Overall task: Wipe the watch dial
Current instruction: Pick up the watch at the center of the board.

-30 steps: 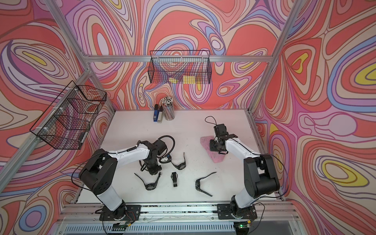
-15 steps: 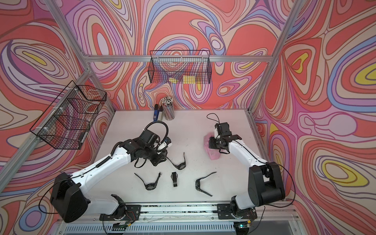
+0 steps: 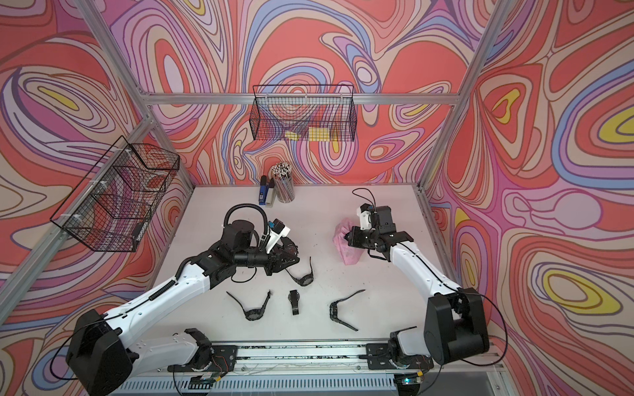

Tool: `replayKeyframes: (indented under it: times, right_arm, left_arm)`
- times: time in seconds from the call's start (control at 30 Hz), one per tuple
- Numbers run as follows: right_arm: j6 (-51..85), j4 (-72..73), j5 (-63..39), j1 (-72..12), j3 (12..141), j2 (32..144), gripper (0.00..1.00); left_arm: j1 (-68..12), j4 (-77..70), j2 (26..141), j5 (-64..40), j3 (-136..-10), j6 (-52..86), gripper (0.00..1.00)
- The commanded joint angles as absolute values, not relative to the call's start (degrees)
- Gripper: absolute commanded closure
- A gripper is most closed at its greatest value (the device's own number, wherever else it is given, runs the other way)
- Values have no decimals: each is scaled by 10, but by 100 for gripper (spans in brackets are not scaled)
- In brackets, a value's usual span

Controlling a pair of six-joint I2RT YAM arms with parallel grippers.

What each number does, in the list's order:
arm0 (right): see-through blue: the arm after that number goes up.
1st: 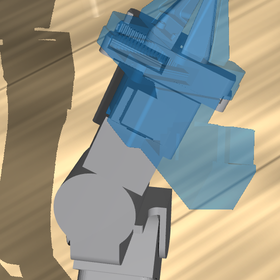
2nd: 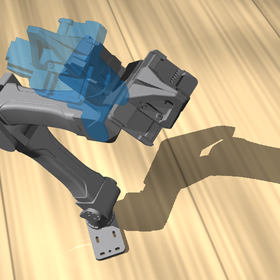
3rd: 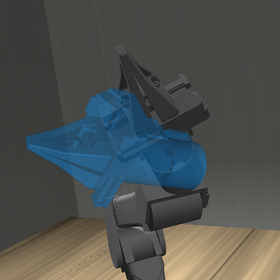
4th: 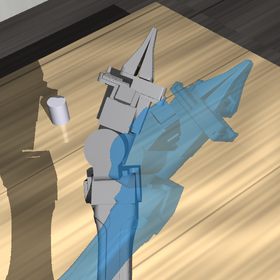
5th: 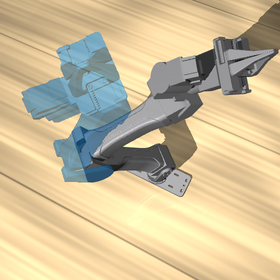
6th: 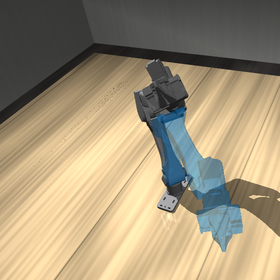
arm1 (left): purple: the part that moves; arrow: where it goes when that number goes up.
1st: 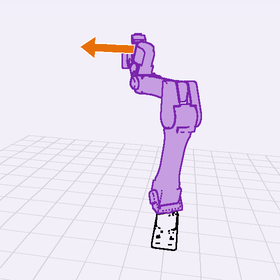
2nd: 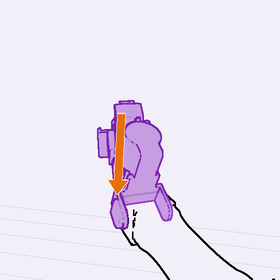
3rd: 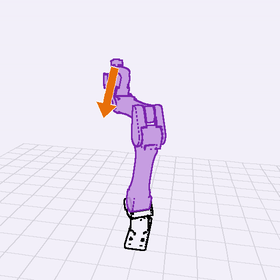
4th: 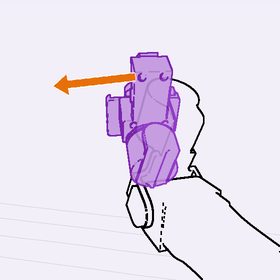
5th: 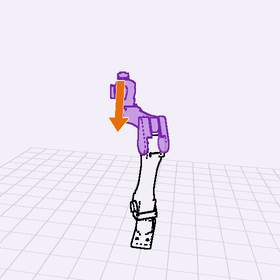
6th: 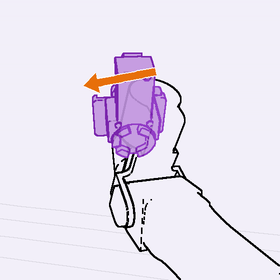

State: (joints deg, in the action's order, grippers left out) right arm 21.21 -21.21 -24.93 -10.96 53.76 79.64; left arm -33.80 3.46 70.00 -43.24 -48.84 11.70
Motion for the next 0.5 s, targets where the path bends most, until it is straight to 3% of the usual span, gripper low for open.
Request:
replayKeyframes:
  times: [0.0,0.3,0.37,0.47]
  right_arm:
    - [264,-135,-318,-117,514,817,100]
    - [235,-165,-220,-131,549,943,100]
    - [236,-163,-207,-137,552,965,91]
    - [236,-170,-189,-149,562,973,62]
  left_arm:
    - [-336,-89,716,-500,-475,187,100]
    - [-336,-144,758,-553,-478,218,100]
    - [-336,-151,759,-561,-478,220,100]
    - [-336,-154,760,-570,-476,221,99]
